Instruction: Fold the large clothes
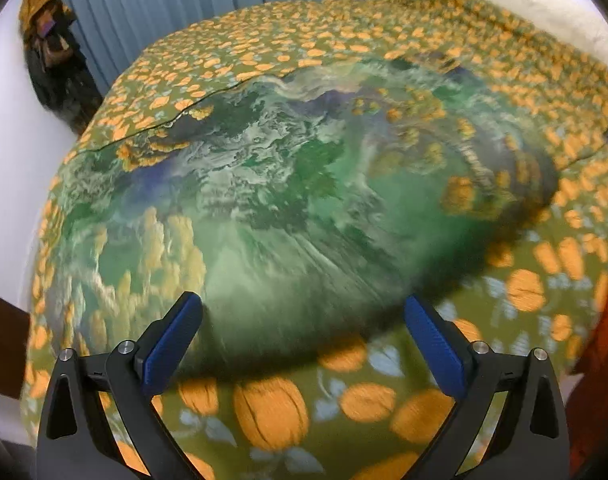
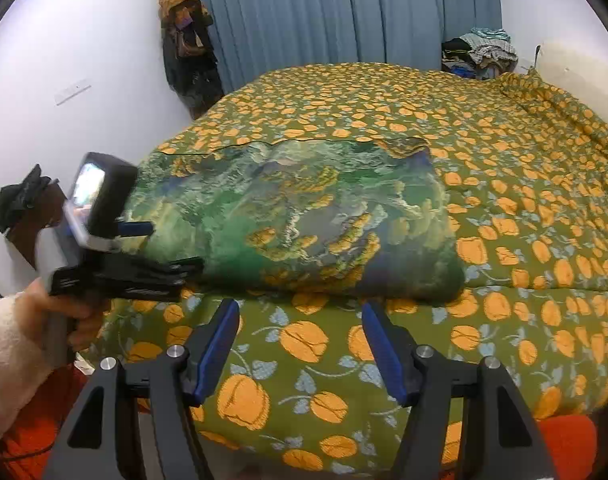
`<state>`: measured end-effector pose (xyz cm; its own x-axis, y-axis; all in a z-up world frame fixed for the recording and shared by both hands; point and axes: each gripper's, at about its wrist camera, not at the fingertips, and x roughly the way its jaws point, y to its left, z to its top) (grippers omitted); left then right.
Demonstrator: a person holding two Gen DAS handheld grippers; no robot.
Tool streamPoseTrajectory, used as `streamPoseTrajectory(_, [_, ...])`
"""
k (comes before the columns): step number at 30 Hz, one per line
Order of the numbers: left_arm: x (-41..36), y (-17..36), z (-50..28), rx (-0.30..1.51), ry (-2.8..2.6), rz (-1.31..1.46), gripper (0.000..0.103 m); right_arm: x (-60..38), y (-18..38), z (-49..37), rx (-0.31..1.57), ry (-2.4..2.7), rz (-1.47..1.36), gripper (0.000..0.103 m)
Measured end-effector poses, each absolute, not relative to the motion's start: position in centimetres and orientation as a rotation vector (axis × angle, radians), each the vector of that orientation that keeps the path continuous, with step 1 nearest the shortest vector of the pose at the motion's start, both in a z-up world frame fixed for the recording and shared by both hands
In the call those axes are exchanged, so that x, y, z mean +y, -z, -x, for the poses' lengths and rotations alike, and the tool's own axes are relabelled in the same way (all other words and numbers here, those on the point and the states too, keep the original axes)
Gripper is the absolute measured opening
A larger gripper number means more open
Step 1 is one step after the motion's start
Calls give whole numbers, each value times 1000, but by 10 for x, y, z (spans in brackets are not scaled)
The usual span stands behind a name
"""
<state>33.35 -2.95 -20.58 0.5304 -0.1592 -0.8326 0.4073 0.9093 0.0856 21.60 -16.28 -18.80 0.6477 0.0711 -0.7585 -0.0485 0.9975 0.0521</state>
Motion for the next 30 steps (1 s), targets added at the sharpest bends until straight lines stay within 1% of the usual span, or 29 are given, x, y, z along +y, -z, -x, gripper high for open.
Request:
streamPoseTrajectory(4, [-20,186,-320,924,389,-187,101,-185,191,-217,877,-17,-102,66])
streamPoseTrajectory(10, [-36,165,-325,879,440,-180,101,-261,226,-230,909,83,-442,67])
streamPoseTrajectory(12, [-45,167,-330,869,458,-199,101,-288,243,-237,896,92,-587,73])
streamPoseTrajectory(15, [-57,179,-350,875,464,-201,101,-306,261,-252,863,37,-715,73])
streamPoseTrajectory(19, [-64,199,-380,937,494,-117,101,-319,294,-277,864,62,-833,73])
streamPoseTrajectory(20, [-66,206,-387,960,507,-110,101,-325,306,-281,851,83,-900,73])
streamPoseTrajectory(23, [-81,234,-399,1026,518,-196,102,-333,324,-290,791,75,-1027,80])
streamPoseTrajectory(25, [-85,240,-401,1027,521,-220,103,-336,327,-297,759,77,-1068,81])
streamPoseTrajectory(26, [-85,241,-403,1032,522,-216,103,-337,329,-301,751,75,-1084,79])
streamPoseTrajectory(28, [-85,239,-404,1039,529,-218,102,-335,328,-308,754,71,-1074,50])
streamPoseTrajectory(30, [-85,236,-405,1051,537,-244,102,-327,313,-306,743,75,-1001,37])
